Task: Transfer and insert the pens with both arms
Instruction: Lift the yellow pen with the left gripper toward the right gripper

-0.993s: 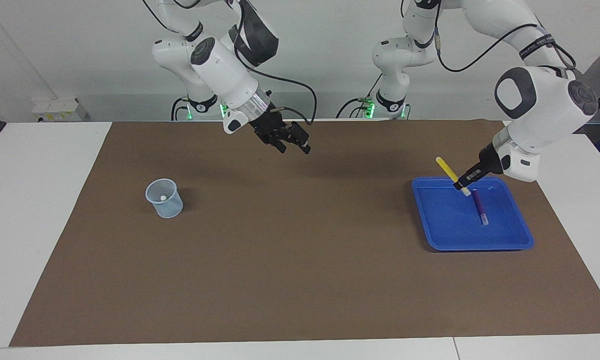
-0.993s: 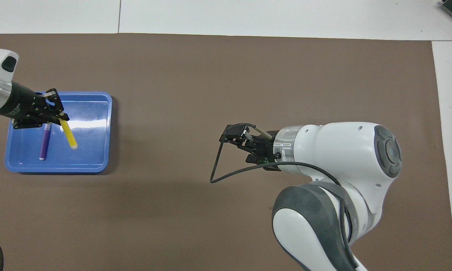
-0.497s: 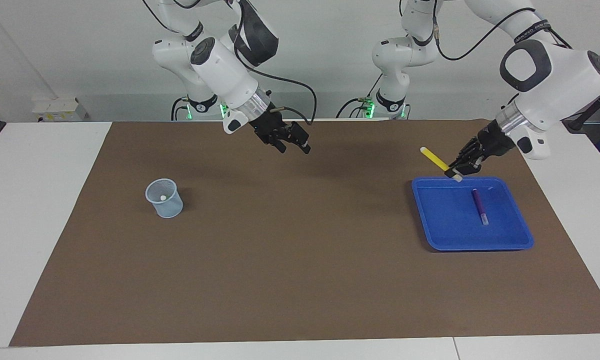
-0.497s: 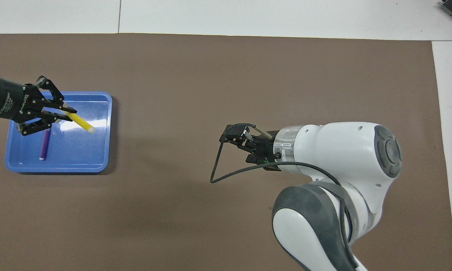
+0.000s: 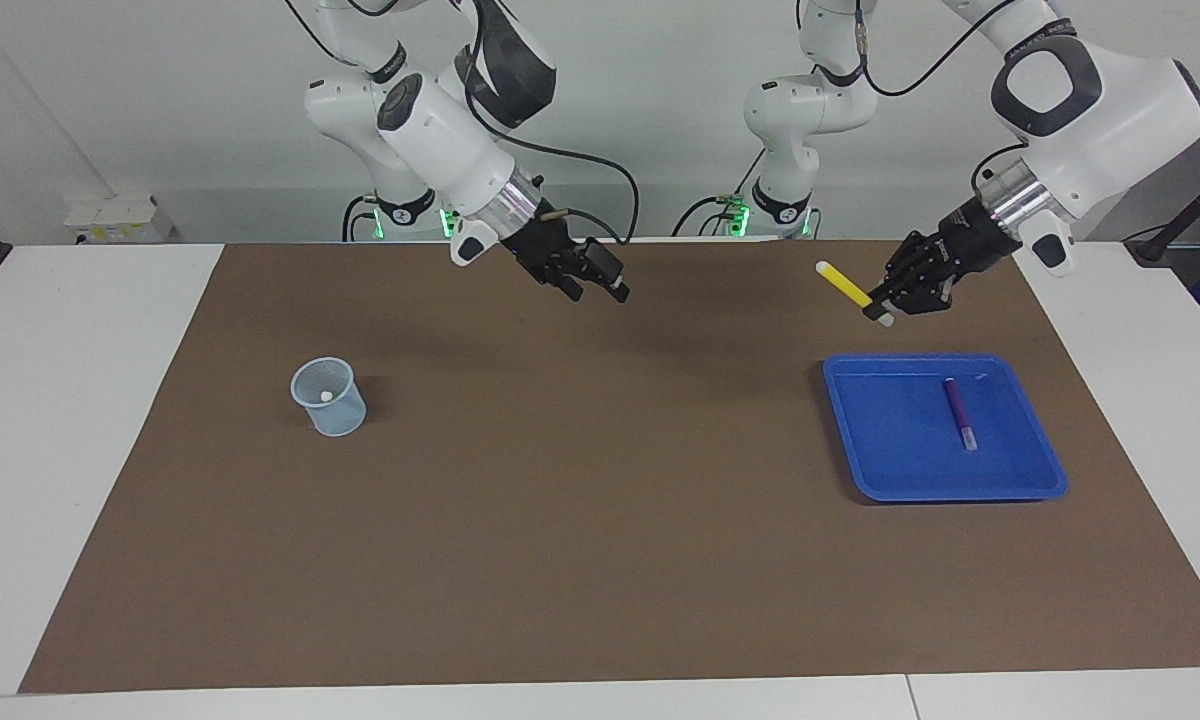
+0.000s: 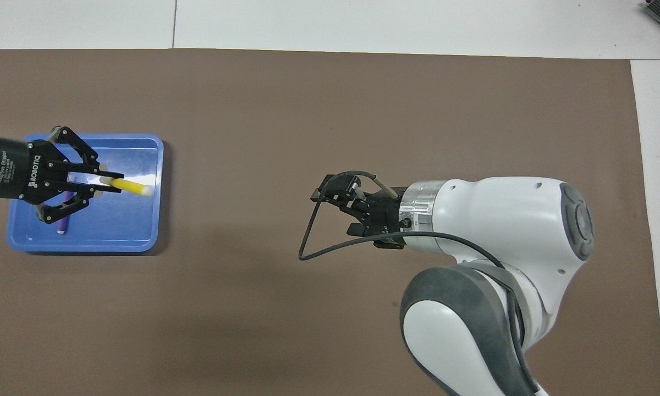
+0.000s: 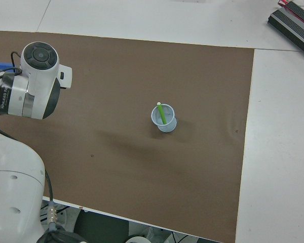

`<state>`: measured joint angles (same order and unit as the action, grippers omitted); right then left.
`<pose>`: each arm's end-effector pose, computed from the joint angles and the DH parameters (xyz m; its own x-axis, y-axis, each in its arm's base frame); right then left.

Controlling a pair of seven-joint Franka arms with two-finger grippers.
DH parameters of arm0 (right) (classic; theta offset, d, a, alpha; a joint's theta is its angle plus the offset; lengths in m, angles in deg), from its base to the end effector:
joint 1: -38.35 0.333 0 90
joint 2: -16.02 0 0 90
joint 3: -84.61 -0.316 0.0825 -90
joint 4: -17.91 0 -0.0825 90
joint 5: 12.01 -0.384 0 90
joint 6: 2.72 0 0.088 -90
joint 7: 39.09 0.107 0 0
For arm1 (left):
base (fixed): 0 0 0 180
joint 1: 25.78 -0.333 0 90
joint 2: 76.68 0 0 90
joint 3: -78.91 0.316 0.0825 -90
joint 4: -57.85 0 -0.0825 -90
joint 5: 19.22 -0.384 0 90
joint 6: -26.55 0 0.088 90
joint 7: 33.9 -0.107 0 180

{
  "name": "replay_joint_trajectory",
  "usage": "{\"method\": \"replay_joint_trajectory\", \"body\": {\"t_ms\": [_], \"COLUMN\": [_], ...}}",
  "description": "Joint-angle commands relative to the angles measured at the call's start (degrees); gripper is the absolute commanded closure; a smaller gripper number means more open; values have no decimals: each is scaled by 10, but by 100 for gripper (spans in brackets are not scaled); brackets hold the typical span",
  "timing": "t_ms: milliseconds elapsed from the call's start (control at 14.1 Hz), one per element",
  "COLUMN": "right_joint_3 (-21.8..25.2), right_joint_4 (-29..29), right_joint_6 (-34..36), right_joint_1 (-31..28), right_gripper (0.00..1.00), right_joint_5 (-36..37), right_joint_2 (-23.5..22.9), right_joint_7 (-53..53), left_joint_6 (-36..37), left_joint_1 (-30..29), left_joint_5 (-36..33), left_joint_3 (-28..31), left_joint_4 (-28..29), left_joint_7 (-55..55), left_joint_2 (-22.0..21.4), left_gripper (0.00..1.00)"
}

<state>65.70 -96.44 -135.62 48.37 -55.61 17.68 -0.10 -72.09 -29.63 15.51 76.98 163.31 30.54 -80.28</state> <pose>0.5017 0.2937 0.5129 0.8403 -0.4760 -0.2595 -0.5266 -0.6030 -0.5992 0.5420 -0.0350 0.5596 0.2964 0.7899 -0.5369 0.9551 -0.2458 0.1656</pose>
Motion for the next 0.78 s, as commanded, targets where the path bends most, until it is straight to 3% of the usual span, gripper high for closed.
{"method": "replay_joint_trajectory", "body": {"t_ms": [0, 426, 709], "right_joint_3": [-2, -2, -2], "right_joint_4": [27, 47, 48], "right_joint_6": [-16, -196, -210], "right_joint_1": [21, 138, 160], "right_gripper": [0, 0, 0], "right_joint_5": [-30, -62, -61], "right_joint_2": [0, -18, -19], "right_joint_7": [6, 49, 61], "left_joint_6": [-40, -124, -125], "left_joint_1": [42, 134, 136], "left_joint_5": [13, 8, 7], "left_joint_3": [4, 4, -1], "left_joint_4": [61, 98, 105], "left_joint_7": [67, 194, 204], "left_joint_2": [-51, -76, -88], "left_gripper": [100, 100, 100]}}
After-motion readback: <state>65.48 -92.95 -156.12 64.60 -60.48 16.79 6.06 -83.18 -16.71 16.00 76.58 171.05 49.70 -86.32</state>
